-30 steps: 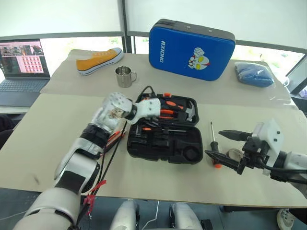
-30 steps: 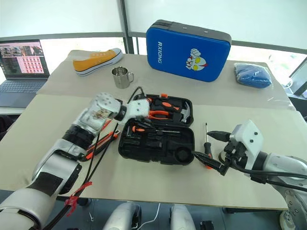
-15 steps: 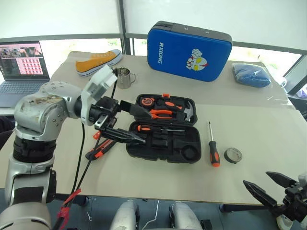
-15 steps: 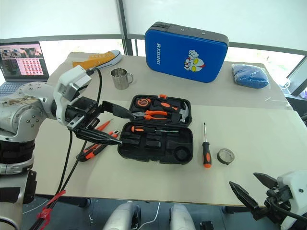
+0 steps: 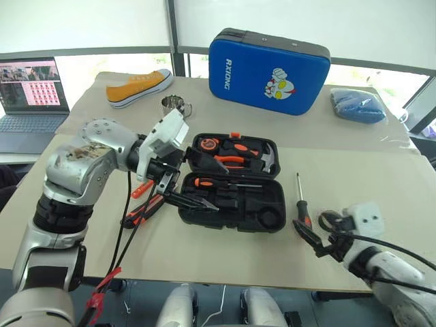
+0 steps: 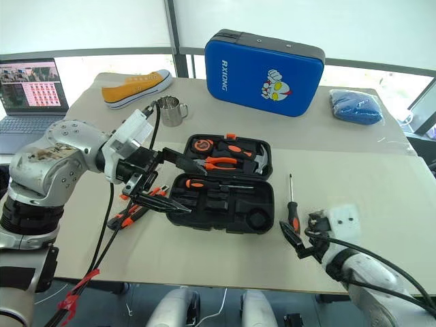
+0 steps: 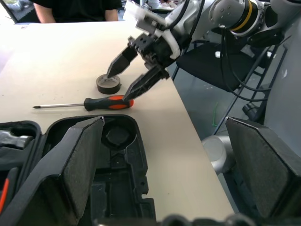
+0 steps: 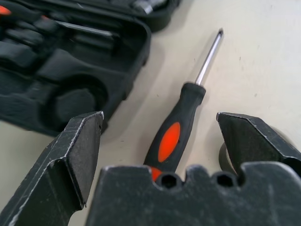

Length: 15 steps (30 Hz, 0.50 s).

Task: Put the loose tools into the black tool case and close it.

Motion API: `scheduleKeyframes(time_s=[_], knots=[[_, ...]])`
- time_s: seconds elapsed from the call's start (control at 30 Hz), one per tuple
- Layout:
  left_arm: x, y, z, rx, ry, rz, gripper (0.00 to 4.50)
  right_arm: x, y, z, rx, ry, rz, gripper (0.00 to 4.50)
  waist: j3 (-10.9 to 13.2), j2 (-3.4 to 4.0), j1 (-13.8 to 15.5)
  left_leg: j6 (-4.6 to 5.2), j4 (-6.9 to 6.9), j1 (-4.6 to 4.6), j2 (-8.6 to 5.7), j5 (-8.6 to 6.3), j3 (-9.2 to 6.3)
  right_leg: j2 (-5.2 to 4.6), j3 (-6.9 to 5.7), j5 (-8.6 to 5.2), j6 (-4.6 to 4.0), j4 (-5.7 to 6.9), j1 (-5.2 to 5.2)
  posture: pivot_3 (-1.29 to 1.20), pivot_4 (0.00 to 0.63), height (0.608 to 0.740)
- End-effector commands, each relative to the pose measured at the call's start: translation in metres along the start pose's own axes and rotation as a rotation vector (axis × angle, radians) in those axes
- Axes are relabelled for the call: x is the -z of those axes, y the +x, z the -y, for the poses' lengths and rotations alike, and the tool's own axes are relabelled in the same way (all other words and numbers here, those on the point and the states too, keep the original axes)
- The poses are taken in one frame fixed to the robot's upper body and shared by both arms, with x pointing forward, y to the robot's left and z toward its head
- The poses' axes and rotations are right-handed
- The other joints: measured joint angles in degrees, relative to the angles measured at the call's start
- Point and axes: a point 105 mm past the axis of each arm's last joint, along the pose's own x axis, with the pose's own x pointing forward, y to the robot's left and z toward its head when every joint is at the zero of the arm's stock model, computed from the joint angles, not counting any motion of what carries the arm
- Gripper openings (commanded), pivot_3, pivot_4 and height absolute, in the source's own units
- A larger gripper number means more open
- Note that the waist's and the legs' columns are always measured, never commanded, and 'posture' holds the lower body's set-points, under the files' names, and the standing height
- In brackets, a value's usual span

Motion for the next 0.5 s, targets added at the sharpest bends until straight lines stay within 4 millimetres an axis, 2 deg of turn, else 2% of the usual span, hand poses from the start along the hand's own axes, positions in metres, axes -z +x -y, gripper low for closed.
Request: scheduleKeyframes(time_s=[0.03,0.23,0.37,0.43,0.5], knots=[[-0.007,-0.001,0.0,-0.013,0.052,-0.01,4.48,-0.001,0.008,-0.001,0.001,-0.044,0.005,4.25,0.0,0.0,-0.1,0.0,0.0,0.0,0.0,0.0,0.0,0.0,0.0,0.0,0.0,0.0,0.0,0.0,0.15,0.739],[-0.008,0.0,-0.001,-0.014,0.063,-0.011,4.5,0.013,0.023,0.004,0.042,-0.026,-0.049,2.4,0.0,0.0,-0.3,0.0,0.0,0.01,0.01,0.0,0.0,0.03,0.0,0.0,0.0,0.01,-0.01,0.0,0.15,0.739],[-0.006,0.0,-0.002,-0.022,0.075,-0.024,4.5,0.009,0.025,0.003,0.061,0.001,-0.018,1.08,0.0,0.0,-0.5,0.0,0.0,0.02,0.01,0.0,0.0,0.04,0.0,0.0,0.0,0.04,0.0,0.0,0.15,0.739],[-0.005,0.0,-0.003,-0.031,0.075,-0.023,4.5,0.001,0.02,0.005,0.075,0.009,0.017,1.04,0.0,0.0,-0.5,0.0,0.0,0.02,0.02,0.0,-0.01,0.05,0.0,0.0,0.0,0.04,0.0,0.0,0.15,0.739],[-0.003,-0.001,-0.004,-0.043,0.071,-0.027,4.5,-0.016,0.012,0.008,0.091,0.023,0.073,1.04,0.0,0.01,-0.5,0.0,0.0,0.01,0.02,0.0,0.0,0.03,0.01,0.0,0.0,0.05,-0.02,0.0,0.15,0.739]])
